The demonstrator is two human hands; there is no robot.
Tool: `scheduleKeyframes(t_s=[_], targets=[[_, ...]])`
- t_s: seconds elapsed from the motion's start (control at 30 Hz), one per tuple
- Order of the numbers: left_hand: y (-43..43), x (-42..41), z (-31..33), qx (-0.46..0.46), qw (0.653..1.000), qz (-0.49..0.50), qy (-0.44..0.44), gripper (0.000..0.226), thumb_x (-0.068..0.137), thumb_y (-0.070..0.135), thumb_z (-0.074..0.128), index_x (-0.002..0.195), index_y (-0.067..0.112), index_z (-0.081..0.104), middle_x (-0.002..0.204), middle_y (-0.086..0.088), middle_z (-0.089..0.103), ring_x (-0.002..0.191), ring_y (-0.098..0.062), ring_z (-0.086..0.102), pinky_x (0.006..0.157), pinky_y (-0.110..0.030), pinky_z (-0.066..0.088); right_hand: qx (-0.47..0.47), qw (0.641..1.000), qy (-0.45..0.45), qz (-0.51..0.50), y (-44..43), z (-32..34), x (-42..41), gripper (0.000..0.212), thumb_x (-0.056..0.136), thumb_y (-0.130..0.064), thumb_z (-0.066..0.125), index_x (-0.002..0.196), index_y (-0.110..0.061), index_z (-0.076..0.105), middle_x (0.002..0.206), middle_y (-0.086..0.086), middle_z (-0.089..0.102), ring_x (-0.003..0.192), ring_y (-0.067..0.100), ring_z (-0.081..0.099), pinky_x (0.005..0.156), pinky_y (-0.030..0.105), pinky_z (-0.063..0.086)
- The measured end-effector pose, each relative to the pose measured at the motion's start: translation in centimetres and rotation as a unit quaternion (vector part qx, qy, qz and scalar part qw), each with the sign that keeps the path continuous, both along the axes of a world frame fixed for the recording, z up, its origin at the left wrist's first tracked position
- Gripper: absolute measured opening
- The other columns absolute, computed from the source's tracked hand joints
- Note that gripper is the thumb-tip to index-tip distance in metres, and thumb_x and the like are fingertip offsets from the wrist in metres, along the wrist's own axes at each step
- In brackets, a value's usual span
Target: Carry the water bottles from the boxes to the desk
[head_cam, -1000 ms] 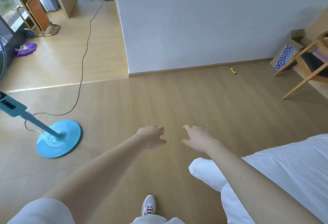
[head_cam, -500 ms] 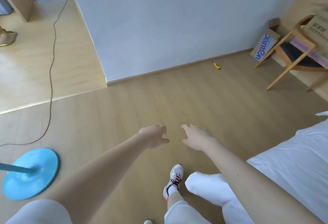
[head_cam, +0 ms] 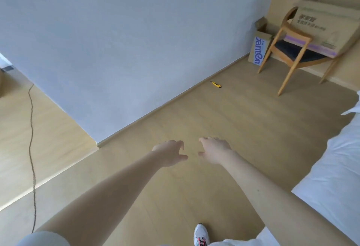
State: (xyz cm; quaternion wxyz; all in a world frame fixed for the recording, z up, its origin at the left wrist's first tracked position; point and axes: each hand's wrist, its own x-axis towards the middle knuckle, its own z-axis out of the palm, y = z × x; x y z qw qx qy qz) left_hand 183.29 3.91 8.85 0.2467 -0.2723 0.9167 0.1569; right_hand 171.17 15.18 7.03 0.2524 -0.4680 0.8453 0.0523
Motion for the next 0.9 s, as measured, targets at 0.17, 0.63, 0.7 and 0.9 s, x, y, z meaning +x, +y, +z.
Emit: scheduleKeyframes(t_s=[0.17,0.63,0.7,0.9], targets=[[-0.8,-6.3,-0.9,0.006,0.999,-0.05,-0.002,0.046,0.095,0.048,0.047,0.135,0.024,0.044,0.13,0.001,0.051,0.118,-0.021,0.05,0.081,-0.031,0.04,0.025,0.998,0.007,-0.053,1.2,-0.3,-5.1,0.052,0.099,-0.042,0.045,0.142,-0.014,0.036,0.139,0.008,0.048,0.127,0.029,0.046,0.098,0.04,0.039],[-6.5,-26.1,-2.5,0.029,0.979,-0.201,0.003,0.046,0.096,0.045,0.049,0.136,0.022,0.044,0.134,-0.001,0.05,0.123,-0.022,0.048,0.092,-0.034,0.041,0.077,0.98,0.016,-0.183,-1.6,-0.9,-21.0,0.053,0.099,-0.042,0.045,0.143,-0.014,0.037,0.14,0.009,0.047,0.129,0.028,0.045,0.103,0.042,0.04],[-9.3,-29.8,-2.4,0.022,0.977,-0.211,0.008,0.046,0.096,0.044,0.049,0.136,0.022,0.044,0.134,-0.001,0.05,0.123,-0.022,0.048,0.094,-0.034,0.042,0.08,0.978,0.02,-0.191,-3.7,-0.6,-24.6,0.053,0.099,-0.041,0.045,0.144,-0.014,0.036,0.141,0.008,0.047,0.129,0.028,0.045,0.103,0.041,0.041],[-16.8,-40.8,-1.5,0.006,0.971,-0.237,0.032,0.046,0.097,0.045,0.047,0.136,0.022,0.043,0.133,0.0,0.05,0.124,-0.021,0.047,0.086,-0.032,0.037,0.058,0.974,0.041,-0.216,-11.0,1.5,-34.6,0.053,0.1,-0.041,0.044,0.144,-0.015,0.035,0.143,0.007,0.046,0.131,0.027,0.044,0.103,0.042,0.041]])
